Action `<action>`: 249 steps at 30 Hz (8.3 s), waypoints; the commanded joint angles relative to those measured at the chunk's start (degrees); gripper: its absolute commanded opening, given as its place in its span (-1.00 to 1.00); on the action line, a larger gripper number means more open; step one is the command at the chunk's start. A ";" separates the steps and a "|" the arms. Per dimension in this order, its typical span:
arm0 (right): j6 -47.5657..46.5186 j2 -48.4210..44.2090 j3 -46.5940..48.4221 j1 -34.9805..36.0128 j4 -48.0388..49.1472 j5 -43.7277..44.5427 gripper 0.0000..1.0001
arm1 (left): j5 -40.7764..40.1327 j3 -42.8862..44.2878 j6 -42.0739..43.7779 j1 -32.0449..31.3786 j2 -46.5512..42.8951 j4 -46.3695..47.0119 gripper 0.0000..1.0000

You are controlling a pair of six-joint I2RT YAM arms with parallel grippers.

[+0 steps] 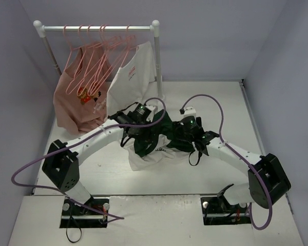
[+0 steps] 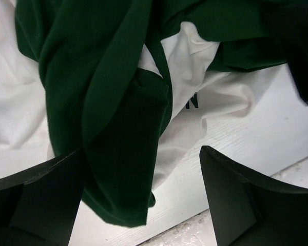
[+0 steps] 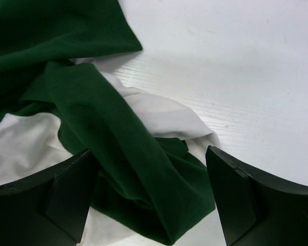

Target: Place the t-shirt on the hanger

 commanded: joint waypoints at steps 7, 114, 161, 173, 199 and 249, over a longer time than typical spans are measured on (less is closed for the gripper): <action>0.89 1.03 0.56 -4.07 2.54 -3.62 0.07 | -13.85 3.93 -0.67 -4.17 4.71 -2.74 -0.07; -6.56 2.33 13.37 7.57 -13.82 -9.17 -0.34 | -12.29 11.52 5.56 18.33 -1.32 -1.03 -0.45; -1.59 7.88 18.23 3.98 -11.85 -21.82 -1.00 | 1.91 -10.04 18.03 16.94 -22.62 0.69 0.17; -3.47 18.92 26.32 -2.22 -12.16 -21.22 -1.00 | -3.27 -5.37 13.94 11.21 -15.13 3.06 0.17; -4.18 4.04 27.09 -2.44 -13.70 -12.76 0.16 | -19.55 27.46 16.15 16.51 -15.95 -1.80 0.17; 1.14 -16.54 11.56 0.98 -14.67 -18.59 0.40 | 0.33 48.84 31.04 35.40 14.56 -3.88 -0.26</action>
